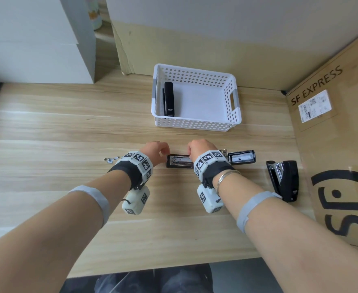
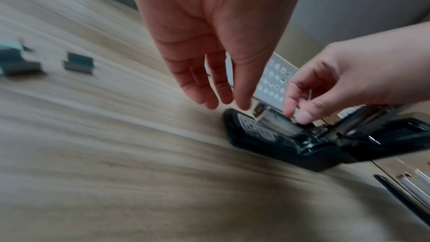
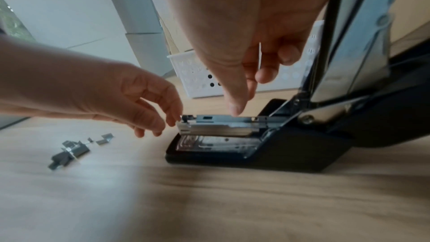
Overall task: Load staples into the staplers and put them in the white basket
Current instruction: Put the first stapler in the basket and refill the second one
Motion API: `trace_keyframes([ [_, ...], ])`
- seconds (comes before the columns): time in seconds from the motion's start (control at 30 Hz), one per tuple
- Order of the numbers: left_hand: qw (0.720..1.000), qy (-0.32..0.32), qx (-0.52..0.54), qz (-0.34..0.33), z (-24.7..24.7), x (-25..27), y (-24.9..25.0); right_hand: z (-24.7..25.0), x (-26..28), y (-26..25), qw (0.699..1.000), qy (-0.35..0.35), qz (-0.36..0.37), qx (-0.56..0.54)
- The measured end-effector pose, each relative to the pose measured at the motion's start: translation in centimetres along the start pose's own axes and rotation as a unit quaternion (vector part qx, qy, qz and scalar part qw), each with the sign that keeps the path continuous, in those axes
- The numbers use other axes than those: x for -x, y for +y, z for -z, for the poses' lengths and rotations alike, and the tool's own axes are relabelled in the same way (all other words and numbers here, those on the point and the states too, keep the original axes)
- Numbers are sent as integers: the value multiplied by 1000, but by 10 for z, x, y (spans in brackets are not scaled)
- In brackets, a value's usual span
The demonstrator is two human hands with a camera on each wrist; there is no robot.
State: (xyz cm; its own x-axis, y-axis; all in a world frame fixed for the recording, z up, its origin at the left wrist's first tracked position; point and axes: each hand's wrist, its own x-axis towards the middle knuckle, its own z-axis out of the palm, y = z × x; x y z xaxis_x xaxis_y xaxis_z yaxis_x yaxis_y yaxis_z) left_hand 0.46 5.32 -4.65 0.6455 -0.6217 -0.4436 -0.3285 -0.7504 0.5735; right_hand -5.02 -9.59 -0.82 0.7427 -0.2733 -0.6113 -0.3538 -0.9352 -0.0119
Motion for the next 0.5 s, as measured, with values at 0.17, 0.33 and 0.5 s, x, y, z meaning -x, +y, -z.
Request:
trace_keyframes([
  [0.17, 991, 47, -78, 93, 21, 10, -35, 1, 3, -7, 1000, 6, 15, 3],
  [0.33, 981, 16, -113, 157, 31, 18, -62, -5, 4, -17, 999, 28, 32, 10],
  [0.5, 987, 28, -92, 128, 24, 20, -67, -8, 3, -19, 998, 38, 47, 11],
])
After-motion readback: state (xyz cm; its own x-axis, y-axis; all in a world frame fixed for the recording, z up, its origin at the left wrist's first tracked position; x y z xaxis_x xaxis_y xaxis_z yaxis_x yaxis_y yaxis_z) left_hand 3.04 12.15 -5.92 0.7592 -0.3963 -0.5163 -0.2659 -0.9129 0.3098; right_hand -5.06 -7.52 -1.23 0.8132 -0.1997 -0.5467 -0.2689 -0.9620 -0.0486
